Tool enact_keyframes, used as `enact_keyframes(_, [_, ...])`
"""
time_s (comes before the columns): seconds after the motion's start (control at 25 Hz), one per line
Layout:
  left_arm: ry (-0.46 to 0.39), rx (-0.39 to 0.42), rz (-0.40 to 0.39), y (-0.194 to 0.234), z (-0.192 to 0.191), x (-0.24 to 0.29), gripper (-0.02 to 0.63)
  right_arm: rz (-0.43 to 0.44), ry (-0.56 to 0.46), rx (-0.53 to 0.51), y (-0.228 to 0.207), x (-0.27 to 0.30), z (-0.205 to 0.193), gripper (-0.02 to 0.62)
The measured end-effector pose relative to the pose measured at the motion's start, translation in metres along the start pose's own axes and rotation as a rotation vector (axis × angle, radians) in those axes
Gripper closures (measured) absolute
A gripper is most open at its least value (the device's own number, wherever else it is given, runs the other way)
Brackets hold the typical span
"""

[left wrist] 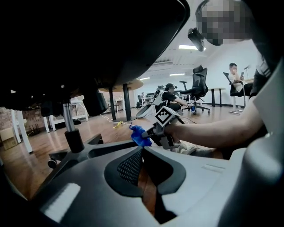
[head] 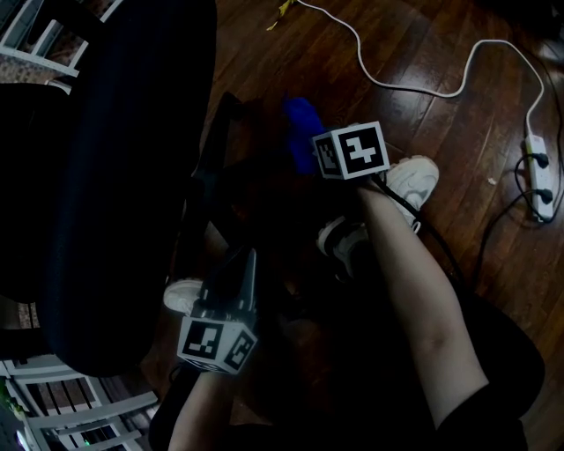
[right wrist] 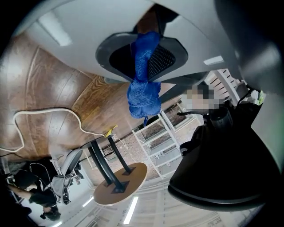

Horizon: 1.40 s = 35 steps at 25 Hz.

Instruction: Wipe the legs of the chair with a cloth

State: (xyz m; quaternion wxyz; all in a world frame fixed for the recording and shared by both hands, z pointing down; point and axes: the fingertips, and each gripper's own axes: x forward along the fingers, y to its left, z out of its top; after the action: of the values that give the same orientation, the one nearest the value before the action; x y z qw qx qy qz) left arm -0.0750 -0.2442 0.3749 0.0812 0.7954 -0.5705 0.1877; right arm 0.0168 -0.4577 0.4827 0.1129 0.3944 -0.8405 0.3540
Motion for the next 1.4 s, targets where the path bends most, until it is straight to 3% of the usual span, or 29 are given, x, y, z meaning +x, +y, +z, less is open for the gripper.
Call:
enact_keyframes(0.48, [-0.004, 0.013, -0.012, -0.006, 0.000, 0.000, 0.600, -0.063, 0.015, 0.231, -0.033, -0.011, 0.000, 0.499])
enact_keyframes(0.76, [-0.010, -0.003, -0.014, -0.004, -0.002, -0.002, 0.600, -0.086, -0.035, 0.446, -0.060, -0.018, 0.002, 0.499])
enact_keyframes(1.0, [-0.006, 0.003, -0.002, -0.001, -0.004, -0.003, 0.600, -0.169, -0.090, 0.539, -0.082, -0.027, 0.003, 0.502])
enact_keyframes(1.12, [-0.017, -0.003, -0.003, 0.000, -0.001, -0.004, 0.600, -0.178, -0.146, 0.525, -0.083, -0.034, 0.010, 0.503])
enact_keyframes(1.4, [-0.071, -0.009, 0.000, 0.008, 0.013, -0.012, 0.600, -0.081, -0.291, 0.344, -0.042, -0.072, 0.062, 0.505])
